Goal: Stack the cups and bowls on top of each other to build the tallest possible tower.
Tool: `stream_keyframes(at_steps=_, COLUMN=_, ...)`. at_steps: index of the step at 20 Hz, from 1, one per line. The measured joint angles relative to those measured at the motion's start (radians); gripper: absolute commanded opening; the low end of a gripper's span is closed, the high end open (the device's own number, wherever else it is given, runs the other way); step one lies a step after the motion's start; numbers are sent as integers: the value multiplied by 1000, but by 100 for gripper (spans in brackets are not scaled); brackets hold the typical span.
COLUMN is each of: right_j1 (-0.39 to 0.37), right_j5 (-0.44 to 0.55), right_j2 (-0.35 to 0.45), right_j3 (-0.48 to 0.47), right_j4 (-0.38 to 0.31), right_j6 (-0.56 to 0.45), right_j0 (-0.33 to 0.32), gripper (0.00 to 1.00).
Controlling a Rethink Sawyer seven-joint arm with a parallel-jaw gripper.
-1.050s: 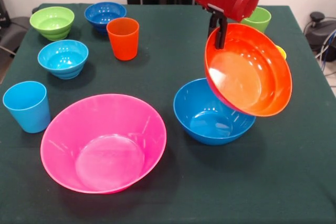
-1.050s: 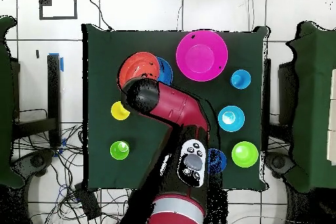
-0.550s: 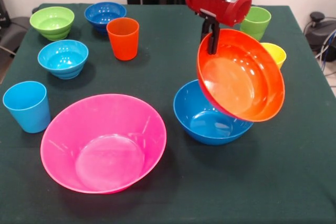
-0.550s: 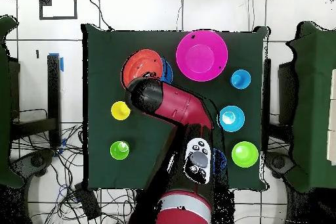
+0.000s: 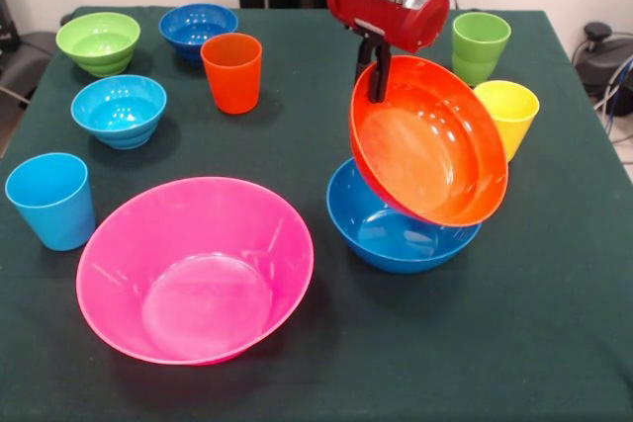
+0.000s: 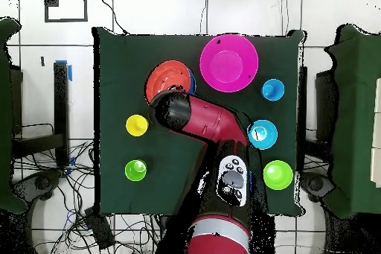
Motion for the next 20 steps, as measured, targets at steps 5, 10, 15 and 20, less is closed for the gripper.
stream_keyframes(at_steps=5, right_j1=0, right_j5=0, right_j2=13, right_j3=0, right_j4=-16, right_j6=0, right_j0=-7, gripper=0)
stream_keyframes(at_steps=10, right_j1=0, right_j5=0, right_j2=26, right_j3=0, right_j4=-18, right_j6=0, right_j0=-19, gripper=0)
stream_keyframes(at_steps=15, right_j1=0, right_j5=0, right_j2=31, right_j3=0, right_j4=-18, right_j6=0, right_j0=-24, gripper=0)
stream_keyframes(at_steps=20, right_j1=0, right_j5=0, right_j2=37, right_j3=0, right_j4=-18, right_j6=0, right_j0=-24, gripper=0)
